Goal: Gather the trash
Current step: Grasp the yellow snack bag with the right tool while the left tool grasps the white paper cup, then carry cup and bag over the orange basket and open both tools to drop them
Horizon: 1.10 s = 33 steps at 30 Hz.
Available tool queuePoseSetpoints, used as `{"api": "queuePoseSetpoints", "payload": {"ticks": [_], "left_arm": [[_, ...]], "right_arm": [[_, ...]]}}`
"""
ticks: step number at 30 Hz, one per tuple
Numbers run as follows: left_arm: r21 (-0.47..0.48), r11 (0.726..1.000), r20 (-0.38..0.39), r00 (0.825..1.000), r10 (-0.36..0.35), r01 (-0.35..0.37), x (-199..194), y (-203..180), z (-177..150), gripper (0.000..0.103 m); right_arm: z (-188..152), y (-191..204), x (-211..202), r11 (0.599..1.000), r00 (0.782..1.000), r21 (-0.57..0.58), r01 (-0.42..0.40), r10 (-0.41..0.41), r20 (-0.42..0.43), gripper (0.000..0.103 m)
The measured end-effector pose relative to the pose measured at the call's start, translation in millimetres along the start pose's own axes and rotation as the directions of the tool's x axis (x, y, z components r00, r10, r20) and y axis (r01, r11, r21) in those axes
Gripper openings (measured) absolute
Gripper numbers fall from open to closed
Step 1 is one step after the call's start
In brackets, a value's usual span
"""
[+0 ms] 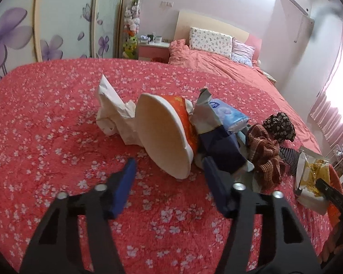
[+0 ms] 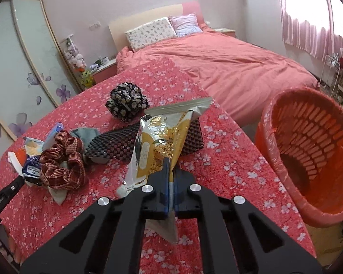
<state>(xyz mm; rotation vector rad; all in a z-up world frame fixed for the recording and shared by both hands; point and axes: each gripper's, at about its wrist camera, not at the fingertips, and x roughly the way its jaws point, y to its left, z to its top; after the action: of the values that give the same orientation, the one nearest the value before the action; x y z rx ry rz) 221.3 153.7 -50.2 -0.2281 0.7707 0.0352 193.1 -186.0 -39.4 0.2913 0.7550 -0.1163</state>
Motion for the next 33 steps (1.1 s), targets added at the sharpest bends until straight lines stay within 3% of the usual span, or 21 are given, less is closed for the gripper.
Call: {"api": "queuePoseSetpoints", "payload": {"ticks": [3, 8, 11, 18, 33], "left_arm": [[-0.039, 0.999, -0.017, 0.999, -0.038, 0.037, 6, 2, 3, 0.041], [-0.04, 0.998, 0.0, 0.999, -0.041, 0.041, 8, -7, 10, 0.04], [-0.028, 0.999, -0.007, 0.999, -0.031, 0.031, 16, -14, 15, 0.023], [-0.037, 0.998, -0.025, 0.998, -0.058, 0.058, 30, -15, 23, 0.005], [0.025, 0.999, 0.163, 0.986, -0.037, 0.033, -64, -17, 42, 0.005]], "right_arm": [[2, 2, -3, 1.0, 1.0, -0.016, 0.003, -0.003, 0.012, 0.003], [1, 3, -3, 1.0, 1.0, -0.031, 0.005, -0.004, 0.016, 0.003], [0, 2, 0, 1.0, 1.0, -0.027, 0.011, -0.011, 0.01, 0.003], [-1, -4, -4, 1.0, 1.0, -0.022, 0.016, -0.016, 0.018, 0.003], [7, -7, -57, 0.999, 0.99, -0.025, -0.038, 0.041, 0.134, 0.003]]}}
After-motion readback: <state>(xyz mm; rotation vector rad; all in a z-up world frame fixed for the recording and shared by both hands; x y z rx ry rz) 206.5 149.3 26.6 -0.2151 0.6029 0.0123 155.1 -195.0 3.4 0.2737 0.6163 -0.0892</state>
